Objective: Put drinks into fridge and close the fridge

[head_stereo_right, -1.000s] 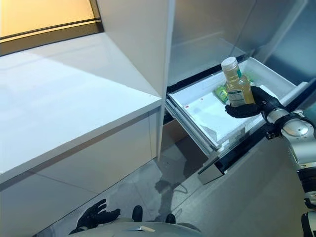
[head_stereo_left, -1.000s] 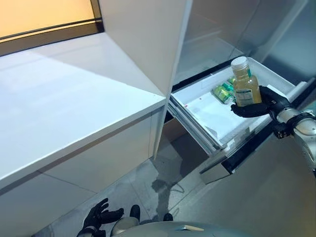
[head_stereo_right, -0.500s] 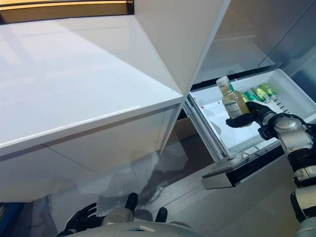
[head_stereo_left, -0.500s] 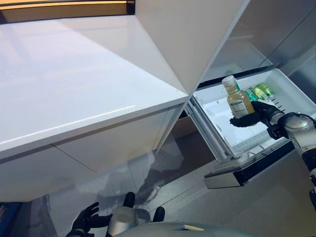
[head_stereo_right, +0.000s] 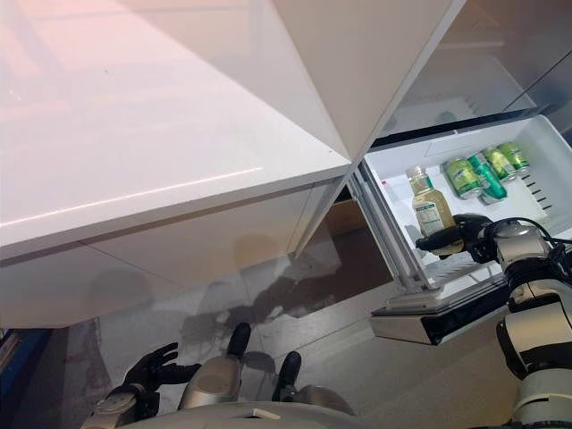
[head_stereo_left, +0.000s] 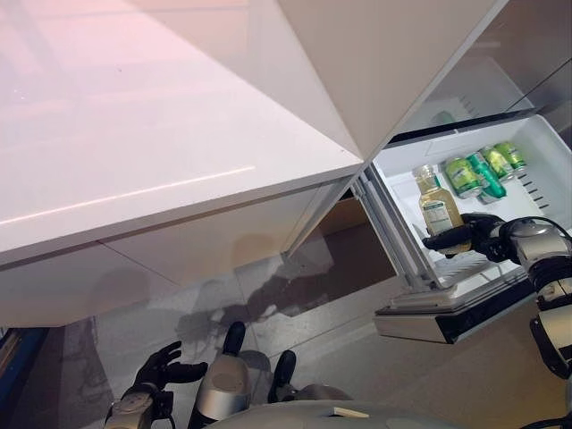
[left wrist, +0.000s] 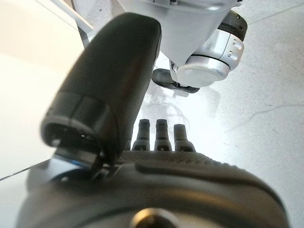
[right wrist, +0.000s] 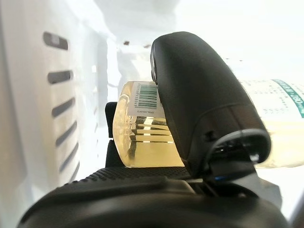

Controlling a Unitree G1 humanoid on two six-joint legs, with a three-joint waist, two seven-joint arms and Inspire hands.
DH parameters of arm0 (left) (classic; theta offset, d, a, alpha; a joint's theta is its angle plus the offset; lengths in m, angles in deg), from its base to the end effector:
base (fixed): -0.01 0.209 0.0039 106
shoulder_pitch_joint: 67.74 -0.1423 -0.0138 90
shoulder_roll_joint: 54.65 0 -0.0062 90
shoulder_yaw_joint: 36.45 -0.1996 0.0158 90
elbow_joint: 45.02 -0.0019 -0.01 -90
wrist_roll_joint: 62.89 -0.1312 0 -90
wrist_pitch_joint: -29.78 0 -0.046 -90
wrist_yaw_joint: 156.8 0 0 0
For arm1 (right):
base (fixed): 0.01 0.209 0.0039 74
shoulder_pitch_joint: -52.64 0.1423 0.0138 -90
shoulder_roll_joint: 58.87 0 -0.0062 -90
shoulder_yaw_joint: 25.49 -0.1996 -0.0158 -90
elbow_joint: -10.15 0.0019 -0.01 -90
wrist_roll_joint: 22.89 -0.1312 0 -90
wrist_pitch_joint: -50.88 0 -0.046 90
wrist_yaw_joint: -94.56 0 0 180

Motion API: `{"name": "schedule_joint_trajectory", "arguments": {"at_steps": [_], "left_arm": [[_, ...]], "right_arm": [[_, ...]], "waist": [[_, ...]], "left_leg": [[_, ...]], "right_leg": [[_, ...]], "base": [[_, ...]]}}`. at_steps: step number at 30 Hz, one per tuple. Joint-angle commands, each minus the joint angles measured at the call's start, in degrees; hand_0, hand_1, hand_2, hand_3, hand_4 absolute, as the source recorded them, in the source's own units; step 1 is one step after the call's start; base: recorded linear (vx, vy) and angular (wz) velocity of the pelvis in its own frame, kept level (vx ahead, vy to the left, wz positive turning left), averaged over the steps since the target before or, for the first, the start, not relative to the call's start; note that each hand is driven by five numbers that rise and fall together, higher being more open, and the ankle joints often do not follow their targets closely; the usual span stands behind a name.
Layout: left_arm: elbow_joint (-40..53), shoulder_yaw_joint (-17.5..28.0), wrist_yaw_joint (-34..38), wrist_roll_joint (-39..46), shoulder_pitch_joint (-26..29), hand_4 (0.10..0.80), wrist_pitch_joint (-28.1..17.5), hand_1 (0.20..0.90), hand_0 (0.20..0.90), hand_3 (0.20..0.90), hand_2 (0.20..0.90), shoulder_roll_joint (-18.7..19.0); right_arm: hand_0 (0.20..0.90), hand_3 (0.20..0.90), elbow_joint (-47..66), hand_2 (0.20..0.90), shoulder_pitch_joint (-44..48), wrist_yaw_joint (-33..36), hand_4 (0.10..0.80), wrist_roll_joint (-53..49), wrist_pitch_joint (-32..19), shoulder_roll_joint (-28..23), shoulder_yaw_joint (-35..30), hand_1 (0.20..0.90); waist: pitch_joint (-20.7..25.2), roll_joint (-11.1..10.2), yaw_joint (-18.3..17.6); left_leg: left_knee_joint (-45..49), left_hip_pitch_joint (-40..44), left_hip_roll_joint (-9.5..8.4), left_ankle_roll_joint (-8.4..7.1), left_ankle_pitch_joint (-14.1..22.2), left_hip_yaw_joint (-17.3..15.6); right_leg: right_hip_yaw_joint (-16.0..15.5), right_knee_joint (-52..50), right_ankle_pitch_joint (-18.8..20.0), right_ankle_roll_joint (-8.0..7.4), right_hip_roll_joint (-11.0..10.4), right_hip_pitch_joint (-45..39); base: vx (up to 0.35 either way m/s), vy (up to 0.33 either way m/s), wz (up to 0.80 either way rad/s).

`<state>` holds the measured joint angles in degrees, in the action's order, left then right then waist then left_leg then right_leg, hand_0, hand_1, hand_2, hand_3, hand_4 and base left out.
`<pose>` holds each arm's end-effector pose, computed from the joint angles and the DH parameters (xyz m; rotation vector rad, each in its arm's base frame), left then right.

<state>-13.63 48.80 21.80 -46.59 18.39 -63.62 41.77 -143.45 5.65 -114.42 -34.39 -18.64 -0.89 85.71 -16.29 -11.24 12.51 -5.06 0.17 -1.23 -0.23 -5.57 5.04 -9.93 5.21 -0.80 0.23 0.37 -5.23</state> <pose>0.0806 0.2779 -0.0985 0.1353 0.9988 0.2536 0.2806 -0.3627 0.1036 -0.4362 0.8520 0.0082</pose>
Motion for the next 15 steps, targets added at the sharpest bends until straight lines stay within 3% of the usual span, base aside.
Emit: {"name": "schedule_joint_trajectory", "arguments": {"at_steps": [1,15], "left_arm": [[3.2,-2.7,0.9,2.8,-0.8,0.8,0.3,0.9,0.9,0.9,0.9,3.3],[5.4,-2.1,1.2,5.6,0.4,0.8,2.2,0.9,0.9,0.9,0.9,4.5]], "right_arm": [[0.3,0.2,-1.2,0.3,13.8,-0.2,0.1,2.3,-0.6,-5.6,2.1,0.3],[0.3,0.2,-7.0,0.3,17.5,-1.4,0.1,7.7,4.1,-2.7,4.3,0.3]], "waist": [[1.6,0.2,1.6],[-1.7,1.7,4.0]], "left_leg": [[1.5,-0.4,-0.91,1.37,5.1,0.2],[1.8,-3.6,-1.59,1.03,3.6,1.6]], "right_leg": [[0.8,-1.9,4.4,-3.08,0.3,3.4],[-0.8,-2.5,4.9,-2.92,-0.3,5.9]], "base": [[0.0,-0.028,0.04],[-0.022,0.001,0.05]]}}
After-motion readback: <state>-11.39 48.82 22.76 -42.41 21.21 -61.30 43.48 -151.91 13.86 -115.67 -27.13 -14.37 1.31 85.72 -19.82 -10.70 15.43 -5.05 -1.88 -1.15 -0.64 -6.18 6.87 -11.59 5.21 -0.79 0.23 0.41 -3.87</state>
